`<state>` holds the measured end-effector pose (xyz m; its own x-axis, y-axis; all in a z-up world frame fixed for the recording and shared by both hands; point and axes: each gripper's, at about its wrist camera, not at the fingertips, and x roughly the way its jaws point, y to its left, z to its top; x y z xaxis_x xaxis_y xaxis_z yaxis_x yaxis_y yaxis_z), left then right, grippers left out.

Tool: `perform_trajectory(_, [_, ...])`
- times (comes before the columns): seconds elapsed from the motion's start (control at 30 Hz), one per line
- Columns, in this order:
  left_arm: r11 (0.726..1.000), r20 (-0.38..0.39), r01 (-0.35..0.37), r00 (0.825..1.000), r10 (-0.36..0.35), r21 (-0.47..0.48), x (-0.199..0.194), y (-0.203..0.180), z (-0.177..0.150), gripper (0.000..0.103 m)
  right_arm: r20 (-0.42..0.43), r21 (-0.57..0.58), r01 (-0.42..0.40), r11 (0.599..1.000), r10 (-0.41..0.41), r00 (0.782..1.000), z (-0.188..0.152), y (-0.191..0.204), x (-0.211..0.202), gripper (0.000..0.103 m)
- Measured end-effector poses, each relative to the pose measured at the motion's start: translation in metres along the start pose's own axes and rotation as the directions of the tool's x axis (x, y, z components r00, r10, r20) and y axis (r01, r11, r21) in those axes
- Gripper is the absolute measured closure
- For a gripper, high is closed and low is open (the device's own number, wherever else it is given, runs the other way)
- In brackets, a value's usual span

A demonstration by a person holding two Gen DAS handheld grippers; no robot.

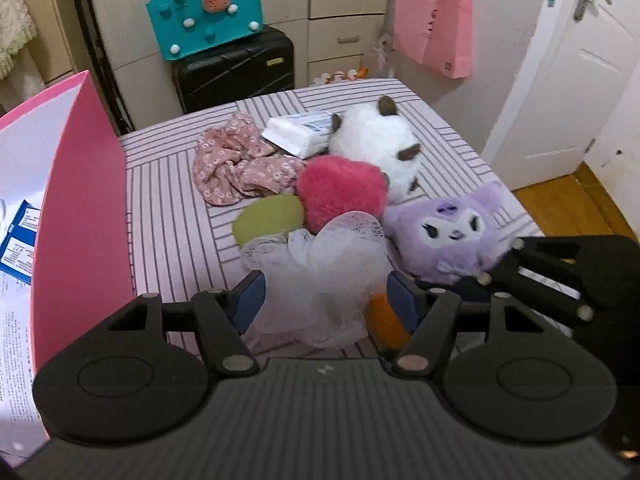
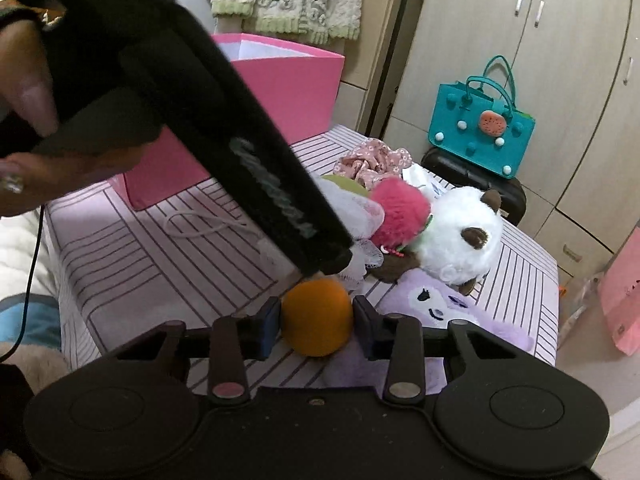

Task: Organize soft objects
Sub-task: 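Grasp the white mesh puff with the left tool while the right tool grasps the orange ball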

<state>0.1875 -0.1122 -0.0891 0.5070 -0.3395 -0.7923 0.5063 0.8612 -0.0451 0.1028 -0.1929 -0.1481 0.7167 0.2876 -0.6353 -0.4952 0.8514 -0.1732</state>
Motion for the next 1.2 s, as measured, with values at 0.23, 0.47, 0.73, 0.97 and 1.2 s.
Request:
perform_trajectory(0.23, [0.998, -0.017, 0.015, 1.000, -0.016, -0.059, 0.014, 0.005, -0.001, 0.037, -0.025, -0.014, 0.012, 1.000, -0.013, 1.000, -0.001, 0.000, 0.004, 0.060])
perform_trajectory(0.47, [0.991, -0.012, 0.020, 1.000, -0.022, -0.136, 0.024, 0.012, -0.004, 0.035, -0.024, 0.030, -0.004, 1.000, 0.005, 1.000, -0.001, -0.008, 0.005, 0.060])
perform_trajectory(0.73, [0.988, 0.016, -0.021, 1.000, 0.024, -0.151, 0.030, 0.011, -0.010, 0.052, -0.022, 0.050, -0.001, 0.999, 0.002, 1.000, -0.001, -0.010, 0.005, 0.060])
perform_trajectory(0.97, [0.987, 0.049, -0.079, 0.995, 0.087, -0.142, 0.021, 0.011, -0.017, 0.074, -0.020, 0.075, -0.006, 0.997, 0.008, 1.000, 0.001, -0.012, 0.007, 0.061])
perform_trajectory(1.2, [0.988, 0.058, -0.083, 0.994, 0.091, -0.130, -0.007, 0.014, -0.024, 0.074, -0.004, 0.107, -0.047, 0.993, 0.048, 0.999, 0.005, -0.014, 0.000, 0.061])
